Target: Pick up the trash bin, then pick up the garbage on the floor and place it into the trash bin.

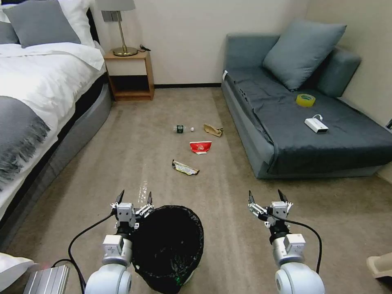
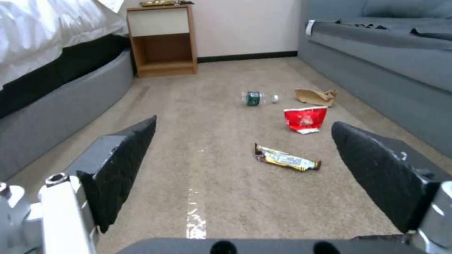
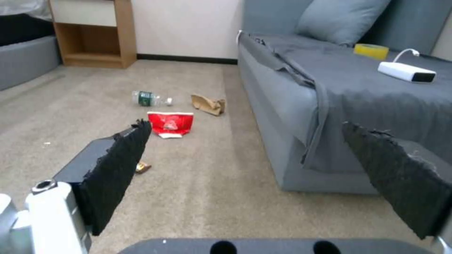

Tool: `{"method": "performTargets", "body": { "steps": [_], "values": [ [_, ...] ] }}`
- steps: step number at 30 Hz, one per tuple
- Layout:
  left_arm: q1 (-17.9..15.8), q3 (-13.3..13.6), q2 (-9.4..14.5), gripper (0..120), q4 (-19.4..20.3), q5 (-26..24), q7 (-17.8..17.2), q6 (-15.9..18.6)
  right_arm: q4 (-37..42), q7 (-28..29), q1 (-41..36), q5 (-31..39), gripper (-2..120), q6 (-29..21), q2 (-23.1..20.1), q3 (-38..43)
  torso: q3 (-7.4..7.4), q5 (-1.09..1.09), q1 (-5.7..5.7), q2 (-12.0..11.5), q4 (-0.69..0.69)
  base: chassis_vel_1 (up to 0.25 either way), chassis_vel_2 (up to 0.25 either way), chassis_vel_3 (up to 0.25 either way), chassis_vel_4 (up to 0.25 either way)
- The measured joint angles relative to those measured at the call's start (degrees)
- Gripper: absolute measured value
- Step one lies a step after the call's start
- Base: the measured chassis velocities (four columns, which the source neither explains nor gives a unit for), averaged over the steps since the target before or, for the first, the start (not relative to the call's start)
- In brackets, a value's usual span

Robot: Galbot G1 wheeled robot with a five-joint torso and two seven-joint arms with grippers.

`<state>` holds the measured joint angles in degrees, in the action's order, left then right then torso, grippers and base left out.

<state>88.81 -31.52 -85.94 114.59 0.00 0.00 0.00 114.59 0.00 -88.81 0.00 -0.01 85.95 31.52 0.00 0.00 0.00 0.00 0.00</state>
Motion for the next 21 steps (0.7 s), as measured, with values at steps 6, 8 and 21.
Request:
{"method": "performTargets", "body": {
  "steps": [6,8,21],
  "values": [
    [1.2,-0.67,0.49,100,2.57,-2.41,-1.91,2.78,3.1,3.4,-1.79,1.06,100,2.73,2.26,3.3,0.0,-0.05,0.0,0.0,0.0,0.0,0.0,0.0,0.0],
    [2.38,-1.37,1.07,100,5.34,-4.79,-3.77,5.51,4.44,4.44,-2.7,1.62,100,3.35,3.39,4.48,0.0,-0.05,0.0,0.0,-0.05,0.0,0.0,0.0,0.0],
    [4.73,-2.8,5.25,100,13.71,-13.68,-8.27,15.98,8.05,3.85,-3.74,5.2,100,2.76,2.09,4.6,0.0,0.0,0.0,0.02,0.0,0.0,0.0,0.0,0.0]
  ]
}}
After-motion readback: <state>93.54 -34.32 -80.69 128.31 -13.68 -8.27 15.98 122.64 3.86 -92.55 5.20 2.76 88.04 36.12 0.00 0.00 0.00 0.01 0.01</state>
